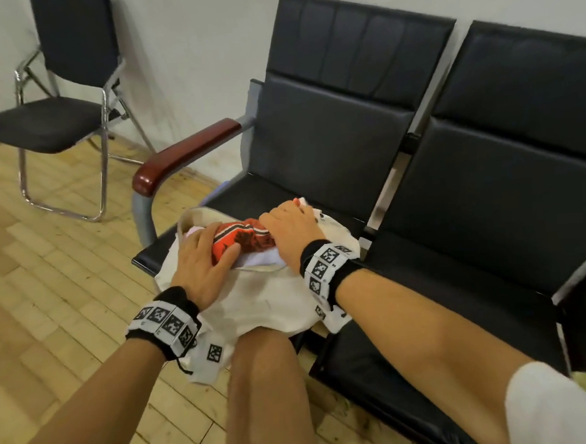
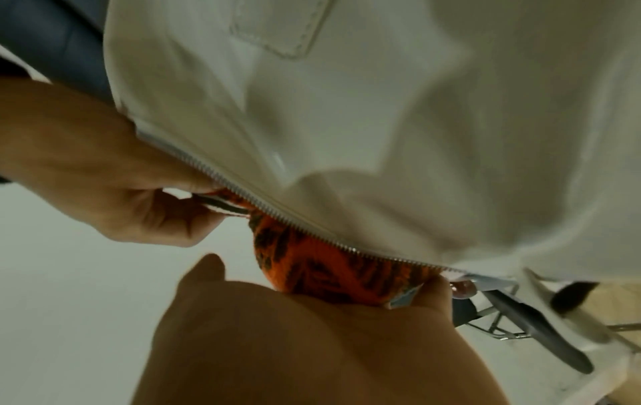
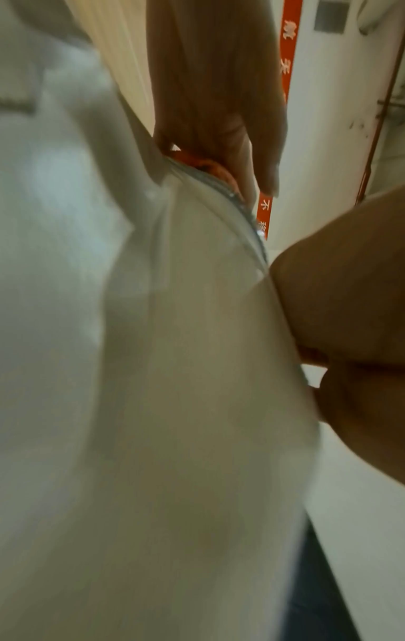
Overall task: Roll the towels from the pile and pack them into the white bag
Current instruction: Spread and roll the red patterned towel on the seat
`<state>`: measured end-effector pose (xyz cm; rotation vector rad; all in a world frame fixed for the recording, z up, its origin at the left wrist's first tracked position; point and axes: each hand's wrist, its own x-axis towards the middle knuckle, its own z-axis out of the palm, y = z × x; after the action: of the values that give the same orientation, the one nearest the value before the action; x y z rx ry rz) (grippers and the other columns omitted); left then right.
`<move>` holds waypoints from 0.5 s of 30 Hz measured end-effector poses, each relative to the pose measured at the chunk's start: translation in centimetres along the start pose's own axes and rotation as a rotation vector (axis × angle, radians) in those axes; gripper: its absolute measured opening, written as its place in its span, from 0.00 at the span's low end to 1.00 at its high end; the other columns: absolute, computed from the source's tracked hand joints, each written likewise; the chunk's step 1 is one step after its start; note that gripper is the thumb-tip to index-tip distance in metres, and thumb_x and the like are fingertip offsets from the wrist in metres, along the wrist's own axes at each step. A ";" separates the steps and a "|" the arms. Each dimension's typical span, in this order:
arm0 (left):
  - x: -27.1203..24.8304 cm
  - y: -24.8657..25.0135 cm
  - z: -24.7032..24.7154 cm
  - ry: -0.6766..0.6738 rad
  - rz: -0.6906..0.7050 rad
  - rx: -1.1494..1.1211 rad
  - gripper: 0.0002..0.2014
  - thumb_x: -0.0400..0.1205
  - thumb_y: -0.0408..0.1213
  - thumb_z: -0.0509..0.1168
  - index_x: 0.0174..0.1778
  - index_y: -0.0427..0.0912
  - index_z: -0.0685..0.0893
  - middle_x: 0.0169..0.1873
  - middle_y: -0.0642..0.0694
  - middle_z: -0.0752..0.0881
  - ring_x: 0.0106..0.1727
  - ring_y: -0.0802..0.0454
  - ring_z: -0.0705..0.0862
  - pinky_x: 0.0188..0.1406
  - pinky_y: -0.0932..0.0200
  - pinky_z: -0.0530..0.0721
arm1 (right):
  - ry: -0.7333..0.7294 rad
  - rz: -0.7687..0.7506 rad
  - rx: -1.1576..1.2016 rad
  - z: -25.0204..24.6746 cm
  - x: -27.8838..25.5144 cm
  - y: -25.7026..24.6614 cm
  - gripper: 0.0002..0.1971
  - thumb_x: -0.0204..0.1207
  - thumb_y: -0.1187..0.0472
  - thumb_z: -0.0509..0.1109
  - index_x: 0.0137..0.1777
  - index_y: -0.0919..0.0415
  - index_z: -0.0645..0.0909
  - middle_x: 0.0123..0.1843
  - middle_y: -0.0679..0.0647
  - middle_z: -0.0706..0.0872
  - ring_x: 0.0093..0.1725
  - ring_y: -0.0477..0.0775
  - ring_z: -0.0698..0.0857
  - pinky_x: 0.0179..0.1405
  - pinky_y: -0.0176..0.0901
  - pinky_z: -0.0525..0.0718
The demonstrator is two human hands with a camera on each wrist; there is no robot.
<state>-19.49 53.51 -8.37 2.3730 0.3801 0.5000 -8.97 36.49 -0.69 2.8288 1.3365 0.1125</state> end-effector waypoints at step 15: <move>0.6 3.0 3.9 -0.278 -0.049 0.316 0.48 0.65 0.82 0.44 0.83 0.71 0.49 0.86 0.44 0.51 0.86 0.36 0.47 0.82 0.30 0.52 | -0.307 0.351 -0.060 3.8 0.1 3.5 0.14 0.81 0.43 0.63 0.56 0.49 0.84 0.57 0.52 0.86 0.68 0.60 0.78 0.78 0.67 0.61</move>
<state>-16.76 49.38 -8.94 2.6831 0.4128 0.0859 -5.94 34.45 -4.37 2.8483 0.7607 -0.2636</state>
